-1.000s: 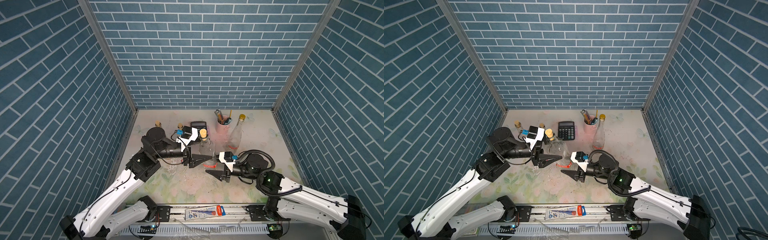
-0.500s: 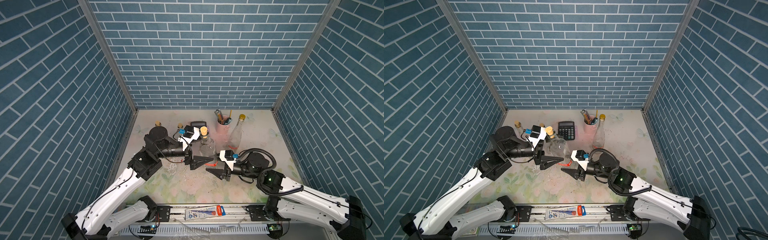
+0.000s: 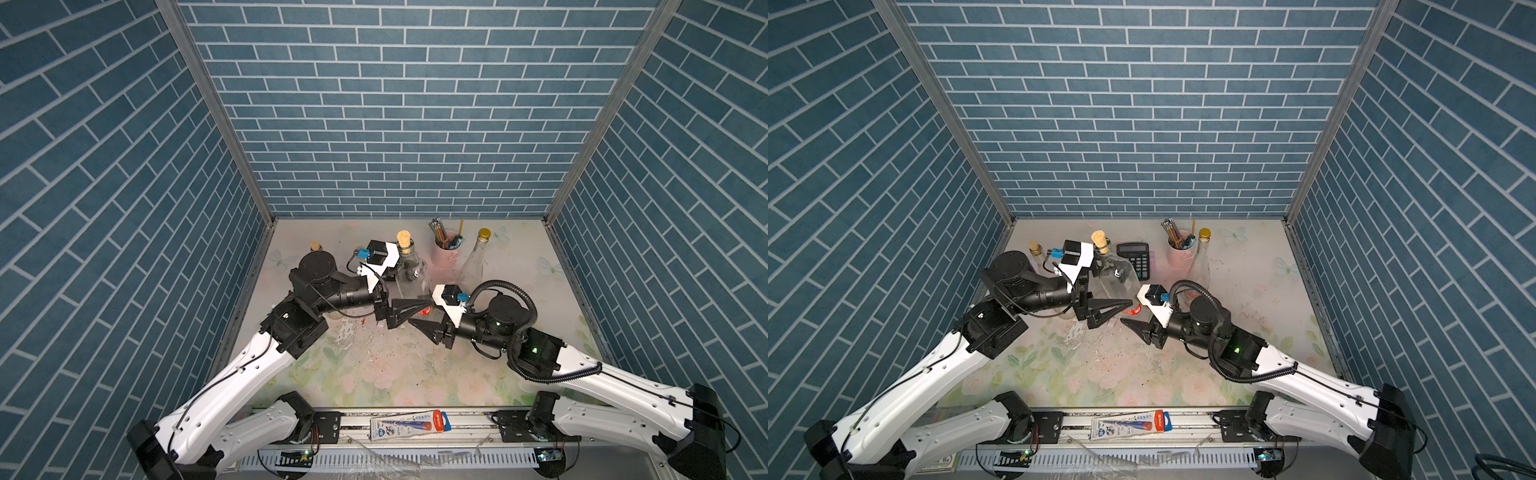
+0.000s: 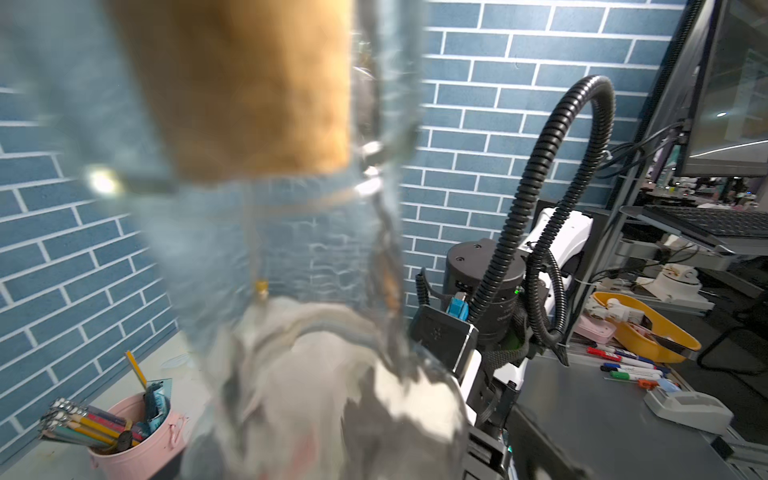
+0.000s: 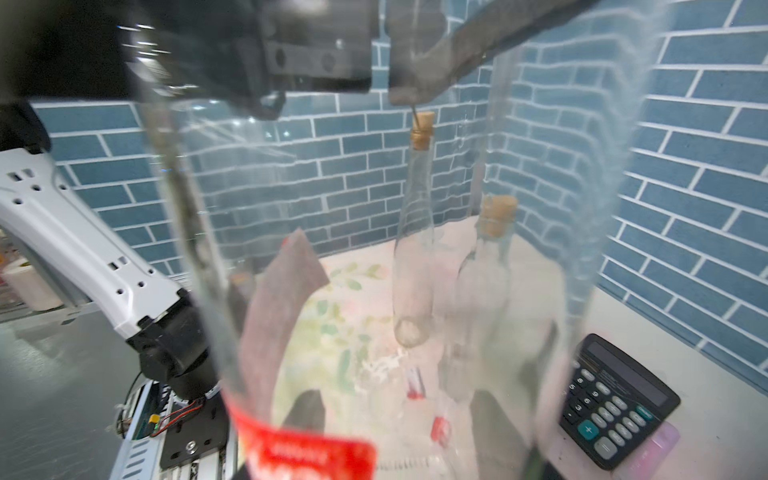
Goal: Remove the label from the bottle
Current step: Tear open the label from the bottle.
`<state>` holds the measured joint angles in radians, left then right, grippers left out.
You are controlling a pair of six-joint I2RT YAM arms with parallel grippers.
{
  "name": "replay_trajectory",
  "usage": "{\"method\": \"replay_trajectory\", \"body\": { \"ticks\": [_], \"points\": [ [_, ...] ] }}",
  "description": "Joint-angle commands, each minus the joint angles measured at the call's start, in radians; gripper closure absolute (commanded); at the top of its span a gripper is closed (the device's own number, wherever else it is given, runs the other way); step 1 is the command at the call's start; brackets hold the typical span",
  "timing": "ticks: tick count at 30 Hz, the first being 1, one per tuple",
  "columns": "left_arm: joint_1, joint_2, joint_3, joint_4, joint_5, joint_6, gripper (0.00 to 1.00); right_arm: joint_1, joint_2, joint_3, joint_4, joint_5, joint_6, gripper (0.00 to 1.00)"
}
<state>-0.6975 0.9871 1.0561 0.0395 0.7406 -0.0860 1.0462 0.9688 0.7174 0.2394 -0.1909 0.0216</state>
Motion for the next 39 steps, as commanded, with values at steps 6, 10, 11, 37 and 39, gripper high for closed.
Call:
{"method": "replay_trajectory", "body": {
  "ticks": [6,10,11,37,39],
  "points": [
    [-0.028,0.022,0.012,-0.005,-0.215,0.006,0.11,0.003,-0.008,0.029,0.056,0.097,-0.008,1.0],
    [-0.031,0.024,0.008,-0.005,-0.274,0.0,0.3,0.005,-0.026,0.002,0.091,0.133,-0.02,1.0],
    [-0.031,0.024,0.008,-0.004,-0.285,-0.003,0.38,0.007,-0.031,-0.006,0.101,0.139,-0.021,1.0],
    [-0.034,0.012,-0.013,0.027,-0.489,-0.069,1.0,0.028,-0.134,-0.16,0.173,0.199,-0.015,0.04],
    [-0.033,0.01,-0.017,0.025,-0.519,-0.072,1.0,0.019,-0.146,-0.17,0.164,0.193,0.0,0.02]
  ]
}}
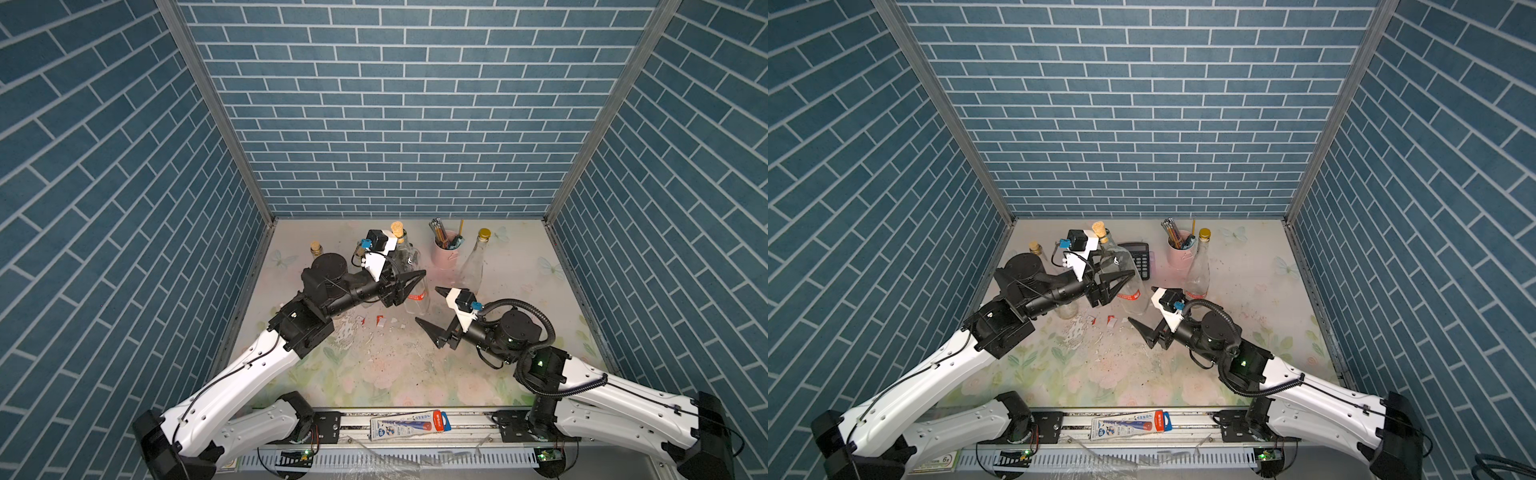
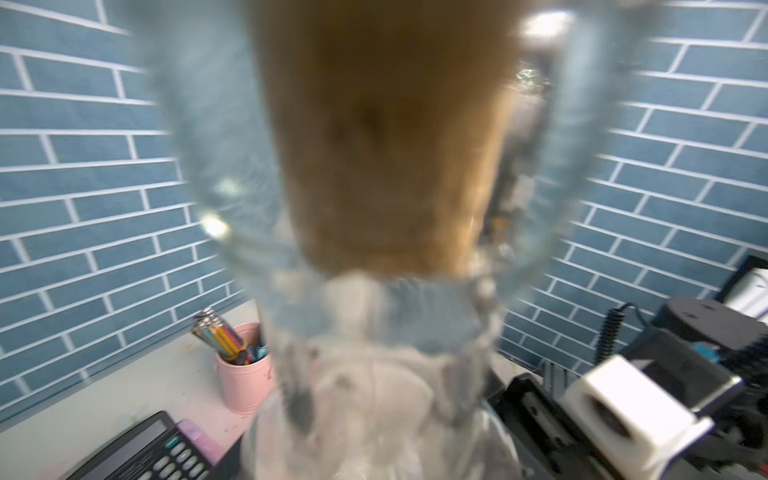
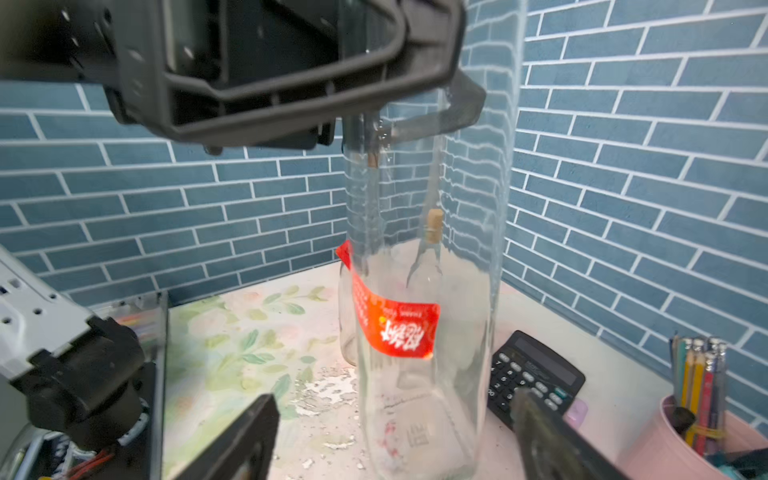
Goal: Remove the label from the bottle
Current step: Tear open the label from the bottle.
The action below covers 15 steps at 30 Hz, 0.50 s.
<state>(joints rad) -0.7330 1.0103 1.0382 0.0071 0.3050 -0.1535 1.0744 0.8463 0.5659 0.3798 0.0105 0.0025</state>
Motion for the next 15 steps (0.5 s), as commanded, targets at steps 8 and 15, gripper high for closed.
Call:
{"method": "replay_trajectory", "body": {
  "ticks": [8,15],
  "points": [
    [0.003,-0.03,-0.017,0.082,-0.084,-0.026,1.0,-0.019,-0.064,-0.052,0.053,-0.047,0.003,0.01],
    [0.003,-0.065,-0.065,0.15,-0.018,-0.03,1.0,-0.019,0.005,-0.042,0.217,-0.069,-0.009,0.01]
  ]
}}
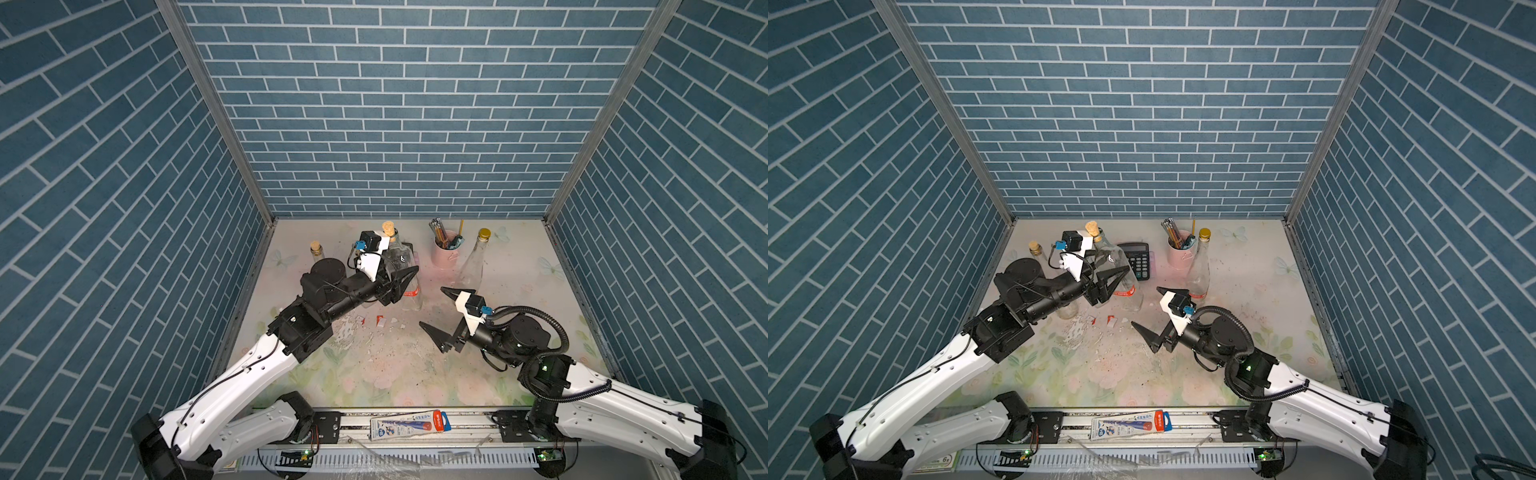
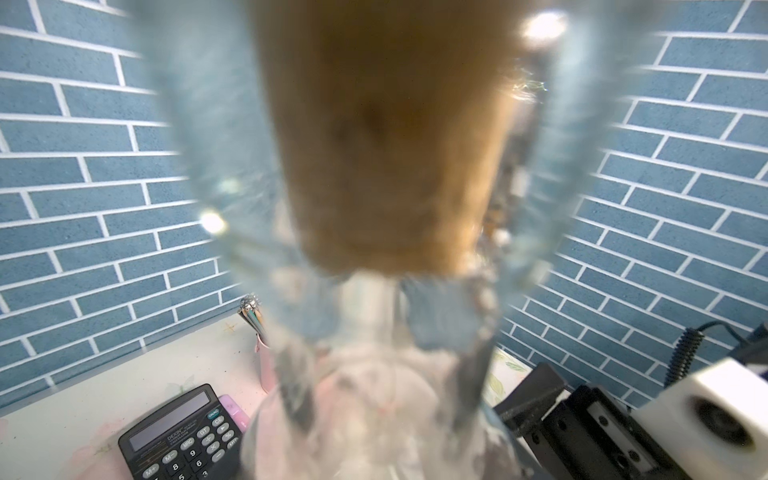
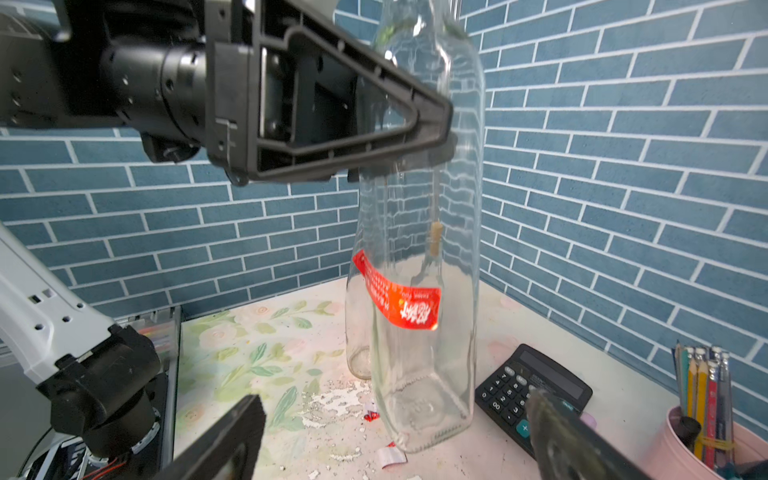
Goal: Remove the label from the bottle
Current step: Tear open the label from the bottle.
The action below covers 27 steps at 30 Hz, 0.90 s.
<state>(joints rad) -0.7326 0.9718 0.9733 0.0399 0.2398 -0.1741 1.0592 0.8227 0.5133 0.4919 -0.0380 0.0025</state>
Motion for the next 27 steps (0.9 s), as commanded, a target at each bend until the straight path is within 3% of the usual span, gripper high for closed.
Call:
{"method": "replay_trajectory", "body": {
  "ticks": [1,12,27],
  "points": [
    [0.002,-0.029,-0.007,0.131,0.064,-0.011,1.0,-0.004,0.046,0.015,0.125,-0.031,-0.009,0.01],
    [0.002,-0.034,-0.025,0.194,0.136,-0.045,1.0,-0.001,0.147,0.052,0.205,-0.079,-0.012,0.04],
    [0.002,-0.033,-0.037,0.225,0.059,-0.06,1.0,0.016,0.166,0.069,0.228,-0.13,-0.004,0.16]
  ]
}}
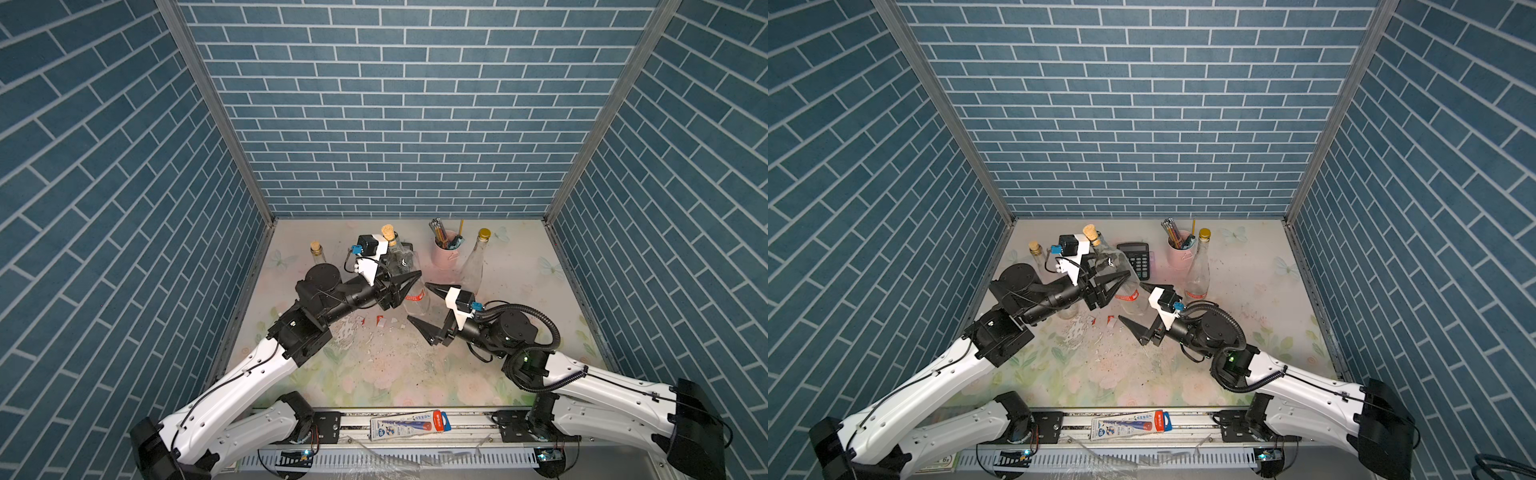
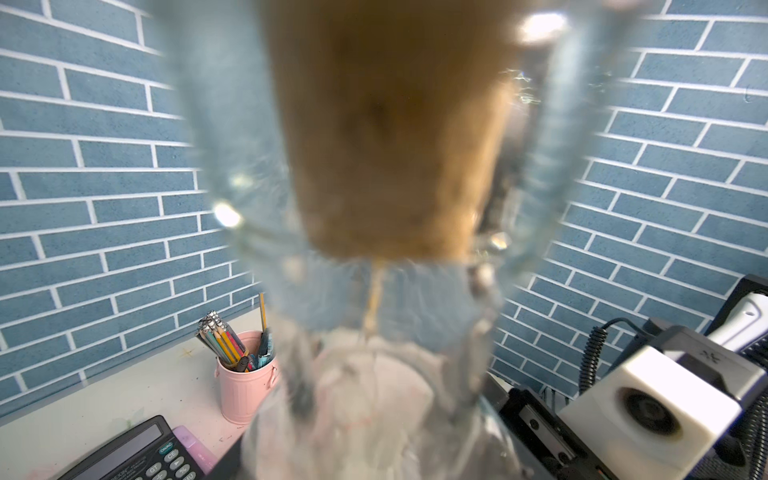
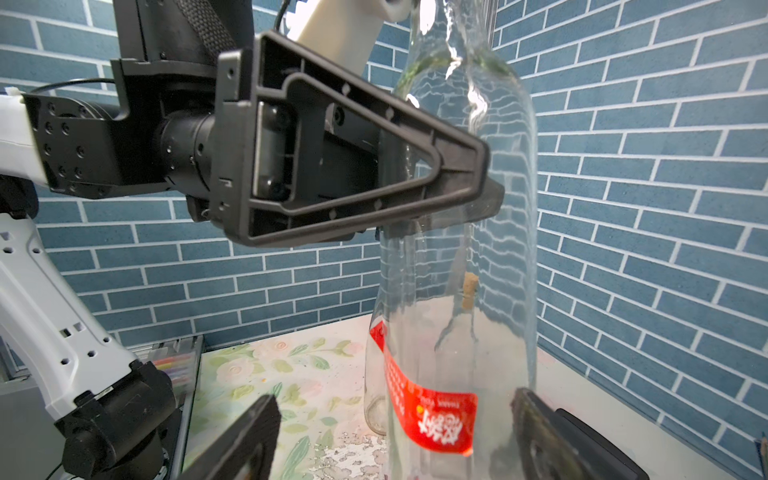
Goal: Remove the label from the bottle
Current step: Tear open the label from the bottle.
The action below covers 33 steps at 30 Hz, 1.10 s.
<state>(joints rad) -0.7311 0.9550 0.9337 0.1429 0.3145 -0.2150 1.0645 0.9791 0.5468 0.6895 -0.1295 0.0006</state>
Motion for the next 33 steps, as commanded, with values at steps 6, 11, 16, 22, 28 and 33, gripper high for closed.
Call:
{"method": "replay_trajectory", "body": {
  "ticks": [6,11,16,22,28,33],
  "points": [
    [0.001,-0.016,0.001,0.13,-0.027,-0.026,1.0,0.018,0.019,0.04,0.035,-0.046,-0.001,0.18],
    [0.001,-0.016,0.002,0.132,-0.025,-0.029,1.0,0.02,0.024,0.043,0.038,-0.055,0.0,0.22],
    [0.001,-0.019,-0.003,0.13,-0.031,-0.023,1.0,0.021,0.021,0.046,0.041,-0.075,0.008,0.25],
    [0.001,-0.022,-0.004,0.131,-0.037,-0.018,1.0,0.023,0.028,0.05,0.034,-0.104,0.022,0.28],
    [0.001,-0.028,-0.001,0.121,-0.052,-0.008,1.0,0.023,0.017,0.044,0.026,-0.104,0.028,0.3],
    [0.001,-0.036,-0.002,0.112,-0.06,0.0,1.0,0.023,-0.033,0.011,0.004,0.064,0.0,0.24]
  ]
}}
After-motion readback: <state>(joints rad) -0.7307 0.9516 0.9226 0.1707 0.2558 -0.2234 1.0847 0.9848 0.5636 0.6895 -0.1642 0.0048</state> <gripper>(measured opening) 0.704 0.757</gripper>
